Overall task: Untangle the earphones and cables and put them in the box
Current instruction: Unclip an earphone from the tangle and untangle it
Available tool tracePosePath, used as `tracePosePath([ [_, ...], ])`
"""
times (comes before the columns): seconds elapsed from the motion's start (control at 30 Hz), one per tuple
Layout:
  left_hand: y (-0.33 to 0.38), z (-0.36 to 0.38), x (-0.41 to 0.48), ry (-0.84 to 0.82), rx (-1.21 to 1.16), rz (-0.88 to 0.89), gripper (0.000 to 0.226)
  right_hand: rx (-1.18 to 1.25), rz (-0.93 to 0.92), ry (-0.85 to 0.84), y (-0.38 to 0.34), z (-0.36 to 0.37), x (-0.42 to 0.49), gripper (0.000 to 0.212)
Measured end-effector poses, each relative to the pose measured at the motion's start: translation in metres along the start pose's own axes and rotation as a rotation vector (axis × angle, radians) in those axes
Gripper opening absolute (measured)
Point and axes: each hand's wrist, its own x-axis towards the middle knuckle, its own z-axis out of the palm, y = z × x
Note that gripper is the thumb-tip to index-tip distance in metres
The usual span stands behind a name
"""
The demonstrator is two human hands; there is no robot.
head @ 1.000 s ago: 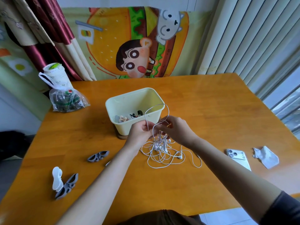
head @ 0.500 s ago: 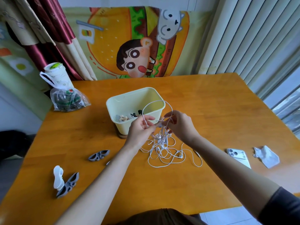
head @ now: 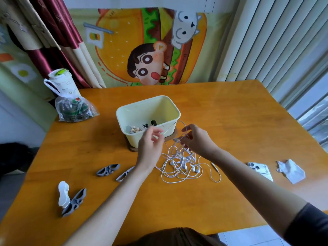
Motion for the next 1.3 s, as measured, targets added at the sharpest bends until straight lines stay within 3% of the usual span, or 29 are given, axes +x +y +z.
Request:
tracePosePath([
  [0.07,0.007,0.005,-0.007,-0.268,-0.021,-0.046,0.014,-0.032,0.003,0.016,0.0,0.0,0.001,0.022],
  [0.13,0.004,0.012,-0.012,-0.424,0.046,-0.048,0.021,-0.049,-0.01,0.014,-0.002,-0.002,0.002,0.022],
  [0.3,-0.011,0.014,-0.009,-0.348,0.059,-0.022,0.005,-0.043,-0.049,-0.112,0.003,-0.006,-0.002,0.024],
  [0.37,-0.013,0.01,-0.006,-0.331,0.068,-0.049,0.008,-0.048,-0.027,-0.143,0.011,-0.003,-0.003,0.022],
  [0.5,-0.02,0.006,-0.003,-0.272,0.059,-0.101,0.011,0.011,-0.019,-0.026,0.024,0.008,-0.007,0.015],
  [0.7,-0.015,0.009,0.003,-0.166,0.035,-0.021,0.011,0.091,-0.133,0.18,0.013,0.01,0.001,0.01],
  [0.87,-0.021,0.007,0.016,-0.056,0.136,0.095,0.013,0.15,-0.158,0.196,0.007,0.014,0.019,0.01],
  [1.03,-0.042,0.009,0.016,-0.165,0.349,0.051,0.032,-0.01,0.008,0.118,0.041,0.028,0.036,0.021],
  [1.1,-0.052,0.013,0.01,-0.21,0.435,0.061,0.024,-0.076,0.113,0.041,0.058,0.032,0.036,0.035],
  [1.2,-0.07,0.018,-0.001,-0.468,0.543,0.032,0.015,-0.24,0.133,-0.02,0.074,0.04,0.026,0.053],
  [1.3,-0.089,0.024,-0.011,-0.785,0.75,0.008,0.018,-0.227,0.027,0.041,0.081,0.048,0.01,0.04],
])
